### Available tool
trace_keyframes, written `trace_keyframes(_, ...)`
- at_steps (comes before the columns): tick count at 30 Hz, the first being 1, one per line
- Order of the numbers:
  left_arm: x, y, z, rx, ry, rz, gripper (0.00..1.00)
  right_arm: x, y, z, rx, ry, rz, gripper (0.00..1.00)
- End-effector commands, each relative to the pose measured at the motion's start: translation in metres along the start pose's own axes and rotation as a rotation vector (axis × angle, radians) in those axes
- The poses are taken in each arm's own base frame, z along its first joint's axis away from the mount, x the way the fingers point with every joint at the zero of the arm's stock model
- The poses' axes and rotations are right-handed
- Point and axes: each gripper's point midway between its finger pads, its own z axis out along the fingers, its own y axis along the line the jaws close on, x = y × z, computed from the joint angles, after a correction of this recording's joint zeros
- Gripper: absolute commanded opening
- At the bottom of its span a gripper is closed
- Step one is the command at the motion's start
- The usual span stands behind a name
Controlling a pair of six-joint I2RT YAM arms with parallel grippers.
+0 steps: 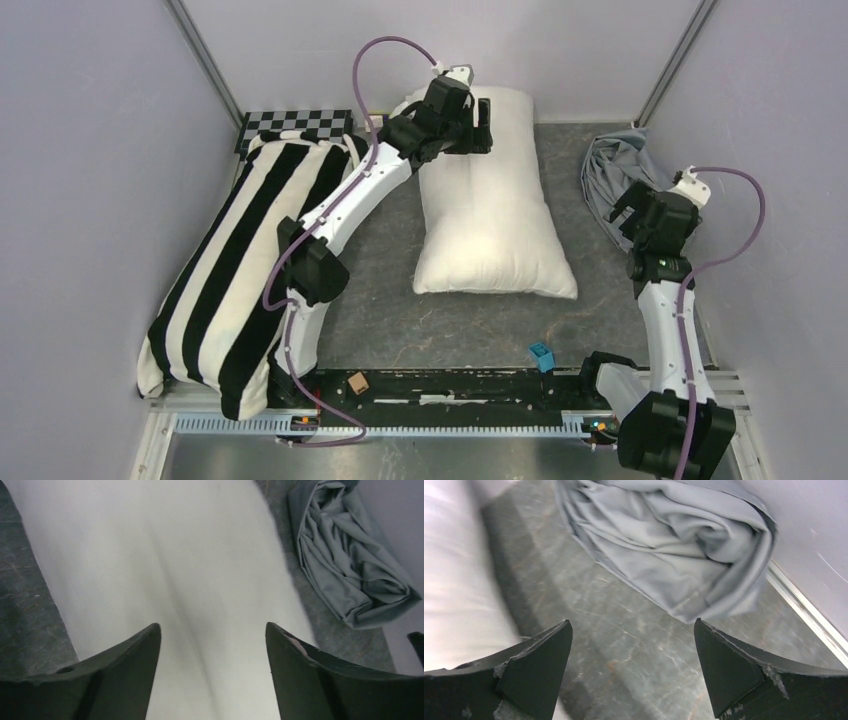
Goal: Remove the pillowcase from the pillow
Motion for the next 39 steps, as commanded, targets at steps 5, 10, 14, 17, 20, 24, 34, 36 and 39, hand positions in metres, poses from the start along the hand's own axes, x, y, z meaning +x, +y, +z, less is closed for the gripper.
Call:
trace_keyframes(5, -0.008, 0.015, -0.066, -0.031, -0.061, -0.032, 1.00, -0.017, 0.078, -0.031, -0.528, -0.219, -0.144, 0.98)
trace_keyframes(10, 0.009, 0.045, -0.124, -0.047, -0.173, -0.001, 1.00, -0.015, 0.074, -0.040, -0.545, -0.310, -0.169, 0.98)
trace_keyframes(14, 0.041, 0.066, -0.163, 0.005, -0.283, 0.035, 1.00, -0.002, 0.064, -0.042, -0.534, -0.346, -0.149, 0.98)
trace_keyframes(17, 0.060, 0.088, -0.182, -0.015, -0.373, 0.067, 1.00, 0.010, 0.060, -0.042, -0.543, -0.376, -0.130, 0.98)
trace_keyframes(20, 0.085, 0.118, -0.186, -0.097, -0.423, 0.101, 1.00, 0.026, 0.058, -0.040, -0.560, -0.381, -0.132, 0.98)
trace_keyframes(24, 0.110, 0.158, -0.188, -0.252, -0.443, 0.115, 1.00, 0.040, 0.044, -0.034, -0.519, -0.436, -0.134, 0.98)
trace_keyframes(34, 0.141, 0.248, -0.188, -0.557, -0.529, 0.164, 1.00, 0.085, 0.020, -0.011, -0.372, -0.492, -0.389, 0.98)
trace_keyframes(36, 0.142, 0.262, -0.187, -0.563, -0.538, 0.154, 1.00, 0.090, 0.012, -0.004, -0.293, -0.474, -0.394, 0.98)
trace_keyframes(39, 0.145, 0.289, -0.191, -0.632, -0.556, 0.142, 1.00, 0.096, 0.014, 0.002, -0.270, -0.462, -0.426, 0.98)
